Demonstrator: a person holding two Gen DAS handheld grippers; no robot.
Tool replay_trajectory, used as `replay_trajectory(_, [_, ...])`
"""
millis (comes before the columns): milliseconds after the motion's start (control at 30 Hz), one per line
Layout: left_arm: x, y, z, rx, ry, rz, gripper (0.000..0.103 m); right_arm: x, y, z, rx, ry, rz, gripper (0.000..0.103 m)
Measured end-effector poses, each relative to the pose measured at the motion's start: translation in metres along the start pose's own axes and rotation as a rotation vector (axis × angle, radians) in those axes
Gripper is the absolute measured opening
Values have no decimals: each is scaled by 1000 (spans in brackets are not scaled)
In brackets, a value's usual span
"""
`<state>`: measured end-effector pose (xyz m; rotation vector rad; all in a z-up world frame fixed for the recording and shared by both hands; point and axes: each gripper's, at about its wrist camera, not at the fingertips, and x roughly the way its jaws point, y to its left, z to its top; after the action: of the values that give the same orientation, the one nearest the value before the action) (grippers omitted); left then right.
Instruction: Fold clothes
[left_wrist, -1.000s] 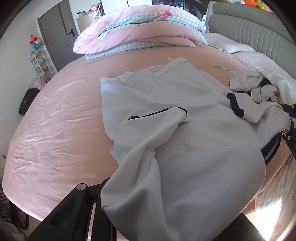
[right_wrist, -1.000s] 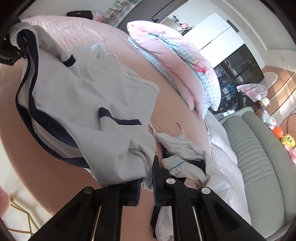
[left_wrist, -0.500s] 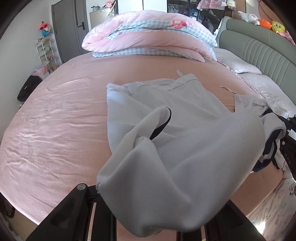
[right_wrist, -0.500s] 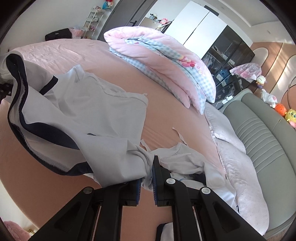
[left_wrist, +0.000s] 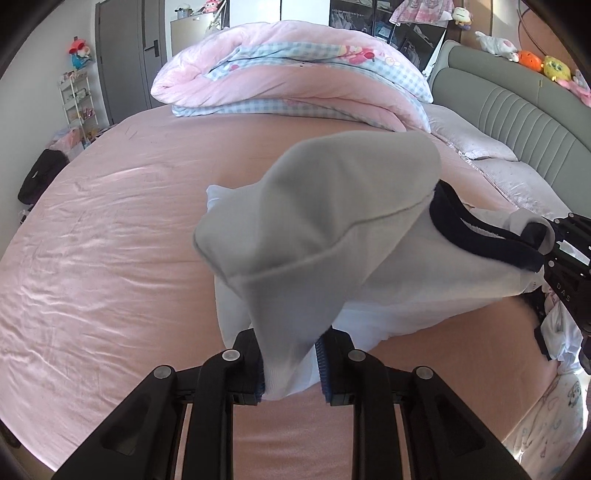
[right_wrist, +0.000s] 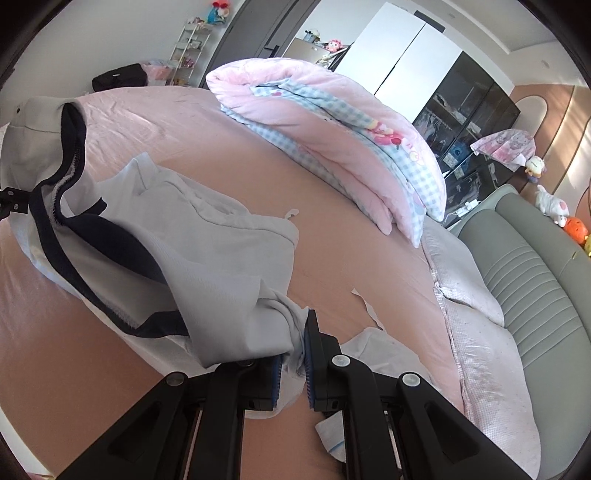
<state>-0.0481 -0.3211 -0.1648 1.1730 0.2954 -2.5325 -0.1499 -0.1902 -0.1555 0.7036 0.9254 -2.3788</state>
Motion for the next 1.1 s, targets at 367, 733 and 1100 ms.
replay_trajectory(367, [20,10,20,12,-3,2,19,34,-11,28,47,32,58,8])
replay_trajectory(733, [41,24,35,-29,-1,-17,17,62,-13,53,54,52,61,8])
replay_trajectory(1100, [66,41,42,-106,12,-54,6,101,-10,68,76,79,100,8])
